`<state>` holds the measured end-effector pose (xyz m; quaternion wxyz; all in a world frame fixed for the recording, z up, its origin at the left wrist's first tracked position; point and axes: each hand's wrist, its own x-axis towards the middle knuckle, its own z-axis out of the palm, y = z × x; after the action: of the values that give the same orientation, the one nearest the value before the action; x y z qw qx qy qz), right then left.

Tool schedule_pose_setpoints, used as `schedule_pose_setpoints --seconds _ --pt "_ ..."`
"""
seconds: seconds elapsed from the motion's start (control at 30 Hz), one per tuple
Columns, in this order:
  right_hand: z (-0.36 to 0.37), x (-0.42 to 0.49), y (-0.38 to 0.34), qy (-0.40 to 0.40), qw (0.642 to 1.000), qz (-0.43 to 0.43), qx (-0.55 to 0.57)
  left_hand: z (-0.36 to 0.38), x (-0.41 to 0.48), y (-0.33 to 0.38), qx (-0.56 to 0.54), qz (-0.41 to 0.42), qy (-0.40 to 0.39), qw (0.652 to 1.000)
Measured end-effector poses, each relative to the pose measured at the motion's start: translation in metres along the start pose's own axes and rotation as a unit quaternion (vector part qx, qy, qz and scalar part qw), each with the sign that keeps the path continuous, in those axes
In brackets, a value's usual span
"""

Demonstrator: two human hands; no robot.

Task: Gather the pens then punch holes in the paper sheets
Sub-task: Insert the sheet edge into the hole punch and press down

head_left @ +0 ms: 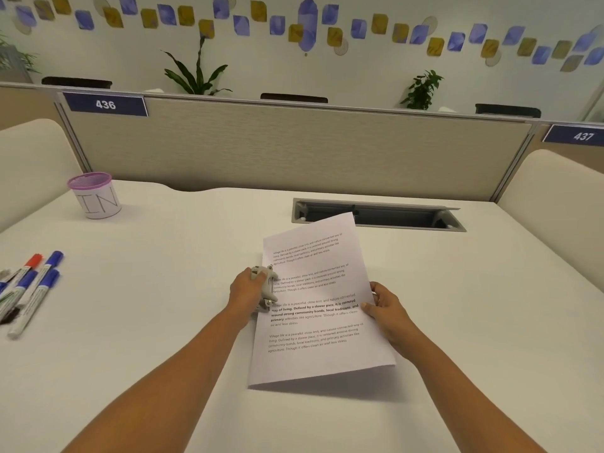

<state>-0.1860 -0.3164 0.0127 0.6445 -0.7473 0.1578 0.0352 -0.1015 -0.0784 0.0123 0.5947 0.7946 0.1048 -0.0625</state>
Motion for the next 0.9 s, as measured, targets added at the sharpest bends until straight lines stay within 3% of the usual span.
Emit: schedule_pose_setpoints --seconds 0.17,0.37,0.57,0.73,0.9 --pt "0.000 0.003 0.003 0.002 1.000 -0.001 -0.004 0.008 0.001 -0.002 0.049 0.044 0.036 0.997" --pt "-0.002 0.004 0.006 0.001 1.000 0.001 -0.015 0.006 0.005 -0.013 0.077 0.039 0.044 0.995" --pt "0.000 0.003 0.008 0.008 1.000 0.007 -0.012 0.007 0.004 -0.014 0.015 0.025 0.033 0.999" --pt "0.001 0.000 0.010 0.016 0.999 0.012 -0.025 -0.002 0.006 -0.015 0.001 0.028 0.076 0.997" --pt "0.003 0.002 0.009 0.101 0.992 0.016 -0.076 -0.016 0.008 -0.011 -0.025 0.020 0.130 0.991"
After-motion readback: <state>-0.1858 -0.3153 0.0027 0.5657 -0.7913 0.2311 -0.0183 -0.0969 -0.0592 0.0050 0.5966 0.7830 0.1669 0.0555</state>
